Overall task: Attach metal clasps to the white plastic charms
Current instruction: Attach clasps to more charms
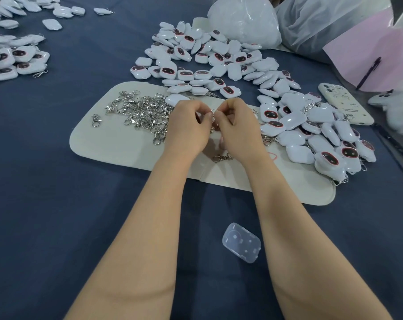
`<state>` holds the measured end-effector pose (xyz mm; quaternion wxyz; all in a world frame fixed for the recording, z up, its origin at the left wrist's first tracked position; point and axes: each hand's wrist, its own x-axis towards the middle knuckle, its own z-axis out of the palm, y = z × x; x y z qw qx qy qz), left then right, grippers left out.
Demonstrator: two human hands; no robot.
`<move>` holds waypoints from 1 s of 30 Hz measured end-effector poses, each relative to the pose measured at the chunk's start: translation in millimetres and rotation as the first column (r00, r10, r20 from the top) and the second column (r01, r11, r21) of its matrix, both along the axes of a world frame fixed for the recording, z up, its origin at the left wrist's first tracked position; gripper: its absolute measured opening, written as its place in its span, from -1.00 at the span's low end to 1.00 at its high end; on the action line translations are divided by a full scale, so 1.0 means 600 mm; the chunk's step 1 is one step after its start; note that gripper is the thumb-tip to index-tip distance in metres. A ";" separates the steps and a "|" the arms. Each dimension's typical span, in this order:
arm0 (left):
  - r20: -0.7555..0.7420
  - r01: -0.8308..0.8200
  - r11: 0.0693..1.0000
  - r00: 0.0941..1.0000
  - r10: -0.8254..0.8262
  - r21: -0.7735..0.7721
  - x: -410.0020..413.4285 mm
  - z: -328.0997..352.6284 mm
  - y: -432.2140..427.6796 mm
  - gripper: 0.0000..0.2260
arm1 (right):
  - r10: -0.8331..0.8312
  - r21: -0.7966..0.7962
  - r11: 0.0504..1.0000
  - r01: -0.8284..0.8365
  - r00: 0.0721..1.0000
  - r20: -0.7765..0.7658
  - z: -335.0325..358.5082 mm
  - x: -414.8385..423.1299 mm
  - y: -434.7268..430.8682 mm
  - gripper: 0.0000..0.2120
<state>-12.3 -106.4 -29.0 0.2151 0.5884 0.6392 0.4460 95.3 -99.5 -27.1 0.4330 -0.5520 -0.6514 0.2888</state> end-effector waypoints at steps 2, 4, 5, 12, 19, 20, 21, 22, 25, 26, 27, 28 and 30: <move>-0.003 -0.019 1.000 1.000 0.019 0.008 0.000 0.000 0.001 -0.90 | 0.005 0.012 1.000 -0.004 1.000 -0.014 0.000 -0.001 -0.001 -0.94; -0.008 -0.034 0.999 0.999 0.034 0.025 0.000 0.000 0.000 -0.91 | 0.009 0.019 1.000 -0.008 1.000 -0.022 -0.001 -0.002 -0.001 -0.96; -0.009 -0.038 0.999 0.999 0.039 0.030 0.000 0.000 0.000 -0.92 | 0.004 0.029 1.000 -0.003 1.000 -0.014 -0.001 -0.003 -0.001 -0.96; -0.015 -0.059 0.997 0.998 0.060 0.047 0.002 0.002 -0.001 -0.92 | -0.062 0.127 0.990 0.060 0.998 0.007 -0.004 -0.010 -0.002 -0.90; -0.030 -0.073 0.995 0.997 0.075 0.063 0.003 0.003 -0.001 -0.91 | -0.104 0.164 0.982 0.095 0.994 0.046 -0.007 -0.014 -0.001 -0.90; -0.029 -0.077 0.995 0.996 0.079 0.064 0.003 0.003 -0.001 -0.91 | -0.110 0.170 0.980 0.101 0.993 0.043 -0.006 -0.014 -0.001 -0.90; -0.027 -0.079 0.995 0.996 0.081 0.066 0.003 0.003 -0.001 -0.91 | -0.113 0.173 0.979 0.105 0.993 0.036 -0.006 -0.014 -0.001 -0.90; -0.025 -0.080 0.994 0.996 0.082 0.068 0.003 0.003 -0.001 -0.91 | -0.113 0.174 0.979 0.106 0.993 0.030 -0.005 -0.015 -0.001 -0.90; -0.031 -0.084 0.994 0.996 0.086 0.071 0.004 0.003 0.000 -0.91 | -0.110 0.165 0.981 0.106 0.994 0.013 -0.005 -0.015 -0.001 -0.92; -0.033 -0.085 0.994 0.996 0.087 0.072 0.004 0.003 0.001 -0.91 | -0.111 0.164 0.981 0.108 0.994 0.005 -0.006 -0.016 -0.002 -0.92; -0.034 -0.086 0.994 0.996 0.088 0.074 0.004 0.003 0.001 -0.91 | -0.110 0.161 0.981 0.109 0.994 -0.004 -0.005 -0.016 -0.002 -0.92; -0.038 -0.086 0.993 0.995 0.089 0.076 0.004 0.003 0.001 -0.91 | -0.107 0.155 0.982 0.107 0.994 -0.013 -0.006 -0.016 -0.001 -0.91; -0.049 -0.088 0.993 0.995 0.093 0.082 0.004 0.003 0.001 -0.91 | -0.090 0.131 0.987 0.091 0.996 -0.015 -0.005 -0.015 0.000 -0.90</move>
